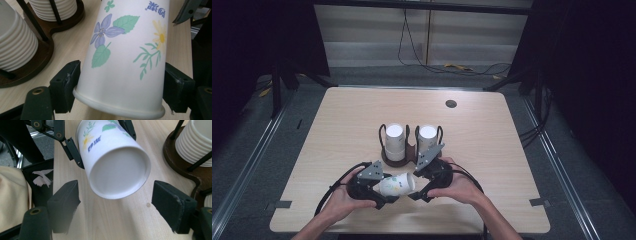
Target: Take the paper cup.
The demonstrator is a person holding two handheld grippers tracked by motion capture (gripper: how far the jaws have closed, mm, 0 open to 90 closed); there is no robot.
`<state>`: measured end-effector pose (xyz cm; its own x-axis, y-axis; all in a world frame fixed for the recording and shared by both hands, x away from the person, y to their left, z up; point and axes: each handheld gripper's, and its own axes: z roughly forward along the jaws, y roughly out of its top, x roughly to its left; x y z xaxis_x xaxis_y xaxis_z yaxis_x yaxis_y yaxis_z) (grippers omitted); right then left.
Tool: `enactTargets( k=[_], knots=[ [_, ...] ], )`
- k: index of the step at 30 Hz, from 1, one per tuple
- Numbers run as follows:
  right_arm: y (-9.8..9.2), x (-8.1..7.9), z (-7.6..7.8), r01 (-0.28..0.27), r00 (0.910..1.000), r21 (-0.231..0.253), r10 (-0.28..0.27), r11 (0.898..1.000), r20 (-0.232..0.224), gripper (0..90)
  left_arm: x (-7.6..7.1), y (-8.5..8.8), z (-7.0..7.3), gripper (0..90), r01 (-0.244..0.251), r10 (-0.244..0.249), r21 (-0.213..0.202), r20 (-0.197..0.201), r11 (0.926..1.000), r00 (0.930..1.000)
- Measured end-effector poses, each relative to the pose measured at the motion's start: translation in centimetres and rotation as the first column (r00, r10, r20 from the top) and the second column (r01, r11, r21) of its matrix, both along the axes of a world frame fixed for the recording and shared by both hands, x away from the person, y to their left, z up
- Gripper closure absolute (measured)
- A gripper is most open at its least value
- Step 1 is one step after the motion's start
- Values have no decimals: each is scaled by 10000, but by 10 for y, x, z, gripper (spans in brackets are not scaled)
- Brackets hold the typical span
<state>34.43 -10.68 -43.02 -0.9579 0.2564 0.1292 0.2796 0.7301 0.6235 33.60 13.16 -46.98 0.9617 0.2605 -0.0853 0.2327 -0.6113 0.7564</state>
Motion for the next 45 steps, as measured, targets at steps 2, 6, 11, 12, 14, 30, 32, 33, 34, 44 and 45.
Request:
enactTargets(
  k=[2, 6, 11, 12, 14, 30, 32, 33, 34, 44, 45],
  knots=[
    [1, 1, -1, -53, 10000, -70, 53, 10000, -42, 224, 0, -1, -1, 245, 40, -40, 100, 14, 9999, 10000],
    [3, 2, -5, -171, 9997, -281, 165, 9995, -195, 231, -1, -2, -2, 245, 45, -48, 316, 83, 9995, 10000],
    [8, 2, -9, -486, 9983, -487, 470, 9976, -336, 250, -2, -3, -2, 245, 171, -174, 400, 53, 9991, 9998],
    [10, 2, -9, -535, 9981, -622, 514, 9966, -342, 258, -2, -4, -3, 245, 158, -157, 258, -40, 9995, 9999],
    [13, 3, -9, -564, 9982, -884, 545, 9945, -241, 264, -2, -6, -4, 245, 275, -274, 320, -13, 9991, 9996],
    [21, 4, -7, -1062, 9937, -1062, 1017, 9887, -466, 305, -5, -13, -7, 244, 489, -499, 633, 154, 9968, 9986],
    [22, 3, -7, -1139, 9931, -1080, 1102, 9876, -399, 314, -6, -12, -7, 242, 528, -537, 623, 133, 9967, 9985],
    [22, 3, -7, -1128, 9932, -1092, 1090, 9876, -409, 323, -6, -12, -7, 241, 564, -574, 587, 151, 9967, 9982],
    [22, 3, -8, -1111, 9933, -1111, 1068, 9876, -446, 329, -6, -11, -8, 241, 577, -587, 561, 155, 9968, 9982],
    [20, 1, -4, -1183, 9929, -951, 1163, 9884, -265, 361, -4, -6, -8, 187, 256, -257, -23, -288, 9997, 9993],
    [18, 1, -3, -1145, 9933, -869, 1128, 9896, -237, 363, -3, -5, -7, 176, 270, -270, 2, -281, 9996, 9992]
  ],
)
